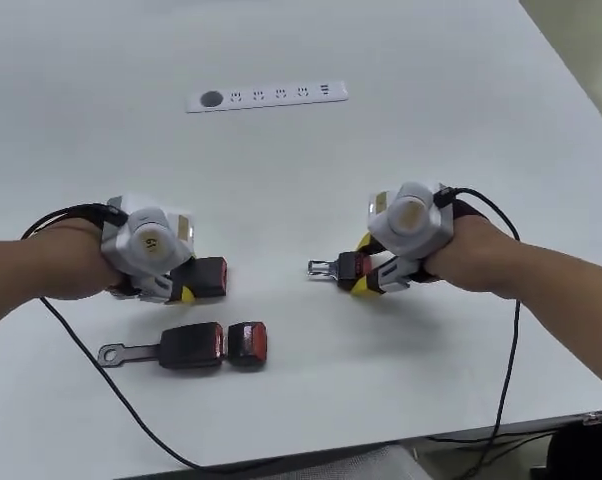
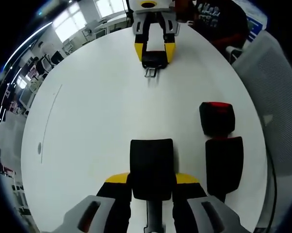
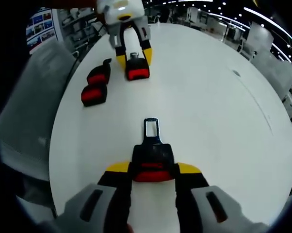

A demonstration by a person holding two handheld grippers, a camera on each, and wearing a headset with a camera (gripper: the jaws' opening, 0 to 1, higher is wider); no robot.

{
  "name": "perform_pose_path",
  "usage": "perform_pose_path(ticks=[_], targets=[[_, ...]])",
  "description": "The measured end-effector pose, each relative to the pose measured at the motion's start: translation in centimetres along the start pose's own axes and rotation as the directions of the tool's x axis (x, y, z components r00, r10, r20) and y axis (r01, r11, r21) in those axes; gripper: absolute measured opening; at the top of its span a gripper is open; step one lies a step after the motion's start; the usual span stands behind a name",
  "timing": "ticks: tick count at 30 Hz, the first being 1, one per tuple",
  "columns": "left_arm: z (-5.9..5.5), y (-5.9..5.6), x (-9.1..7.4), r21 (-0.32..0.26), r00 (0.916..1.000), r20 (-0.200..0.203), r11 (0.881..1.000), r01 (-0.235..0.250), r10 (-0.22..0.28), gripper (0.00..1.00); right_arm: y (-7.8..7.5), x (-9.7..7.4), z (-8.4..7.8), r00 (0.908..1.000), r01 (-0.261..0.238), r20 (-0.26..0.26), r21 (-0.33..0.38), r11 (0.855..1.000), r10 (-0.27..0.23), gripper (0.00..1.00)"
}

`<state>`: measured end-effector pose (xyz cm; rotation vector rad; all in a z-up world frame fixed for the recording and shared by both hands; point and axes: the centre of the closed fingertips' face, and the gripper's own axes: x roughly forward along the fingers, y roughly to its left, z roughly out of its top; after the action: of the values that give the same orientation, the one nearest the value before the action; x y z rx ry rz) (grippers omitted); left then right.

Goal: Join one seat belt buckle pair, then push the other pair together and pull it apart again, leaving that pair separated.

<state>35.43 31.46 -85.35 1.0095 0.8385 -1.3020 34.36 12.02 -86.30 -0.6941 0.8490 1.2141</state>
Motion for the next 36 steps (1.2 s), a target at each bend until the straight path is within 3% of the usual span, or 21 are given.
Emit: perform_pose_path(ticks=[9,17,23,27,36], targets=[[0.0,-0.1,0.1,-0.002,1.0,0.0,1.0,0.004,-0.004,0.33,1.1,3.0,5.0,0.9986,-0.008,0.053,-0.03,1.0,0.009,0.35],[-0.1,0.0,0.2,-0.001,1.0,0.005,1.0,0.007,-0.006,0.33,1.7,5.0,8.3,0.9971,-0.01,0.075,-0.052,0.999,0.013,0.34],[-0.2,0.1,0.3,-0.008,1.0,0.003,1.0,0.007,-0.007,0.33,1.9,5.6,9.4,0.9983,-0.009,0.057,-0.076,0.997,0.013,0.34],[-0.1,0.0,0.2,-0.007,1.0,0.0,1.0,0.007,-0.007,0.33,1.8,5.4,9.4,0.9994,0.018,0.031,-0.148,0.989,-0.014,0.34],[-0.1,-0.1,0.2,-0.011,1.0,0.003,1.0,0.006,-0.006,0.33,1.9,5.9,10.4,0.9981,0.018,0.061,-0.133,0.991,-0.01,0.34]])
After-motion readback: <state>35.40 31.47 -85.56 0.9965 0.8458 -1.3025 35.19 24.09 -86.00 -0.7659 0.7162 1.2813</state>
